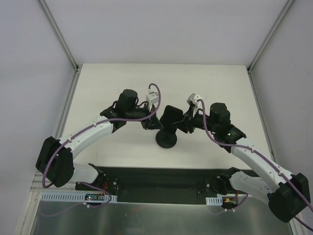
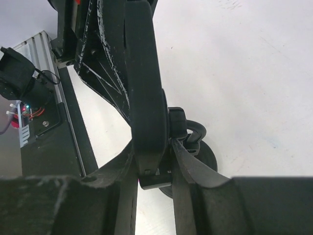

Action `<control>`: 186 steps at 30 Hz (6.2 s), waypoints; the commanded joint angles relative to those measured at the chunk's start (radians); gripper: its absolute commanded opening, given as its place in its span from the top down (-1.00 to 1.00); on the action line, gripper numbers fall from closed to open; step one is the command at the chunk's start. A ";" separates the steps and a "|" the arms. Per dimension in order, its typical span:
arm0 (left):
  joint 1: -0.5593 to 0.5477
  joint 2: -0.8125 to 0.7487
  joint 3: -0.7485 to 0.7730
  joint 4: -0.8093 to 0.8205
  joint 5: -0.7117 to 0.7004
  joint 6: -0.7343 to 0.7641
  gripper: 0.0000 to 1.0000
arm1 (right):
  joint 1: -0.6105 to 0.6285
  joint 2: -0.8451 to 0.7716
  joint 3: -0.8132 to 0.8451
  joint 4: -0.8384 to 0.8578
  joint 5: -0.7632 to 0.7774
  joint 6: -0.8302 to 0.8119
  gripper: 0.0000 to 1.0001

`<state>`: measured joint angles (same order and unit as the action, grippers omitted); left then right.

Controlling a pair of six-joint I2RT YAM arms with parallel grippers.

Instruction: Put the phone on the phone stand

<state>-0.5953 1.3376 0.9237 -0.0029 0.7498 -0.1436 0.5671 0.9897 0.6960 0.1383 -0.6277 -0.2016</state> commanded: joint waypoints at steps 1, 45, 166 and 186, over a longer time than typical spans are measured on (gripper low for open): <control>0.022 0.028 0.035 -0.086 -0.141 -0.047 0.70 | 0.039 -0.057 -0.004 0.038 0.026 -0.004 1.00; 0.035 -0.459 -0.082 -0.065 -0.406 0.090 -0.33 | -0.035 -0.057 0.108 -0.305 0.063 -0.275 0.66; 0.035 -0.426 -0.065 -0.063 -0.323 0.047 -0.81 | -0.126 0.188 0.336 0.070 1.194 -0.147 0.99; 0.034 -0.338 -0.068 -0.080 -0.362 0.119 -0.74 | -0.766 0.975 1.048 0.274 0.589 -0.114 0.99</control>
<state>-0.5678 0.9871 0.8387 -0.0940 0.4137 -0.0582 -0.1577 1.9224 1.6268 0.2935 0.0643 -0.3283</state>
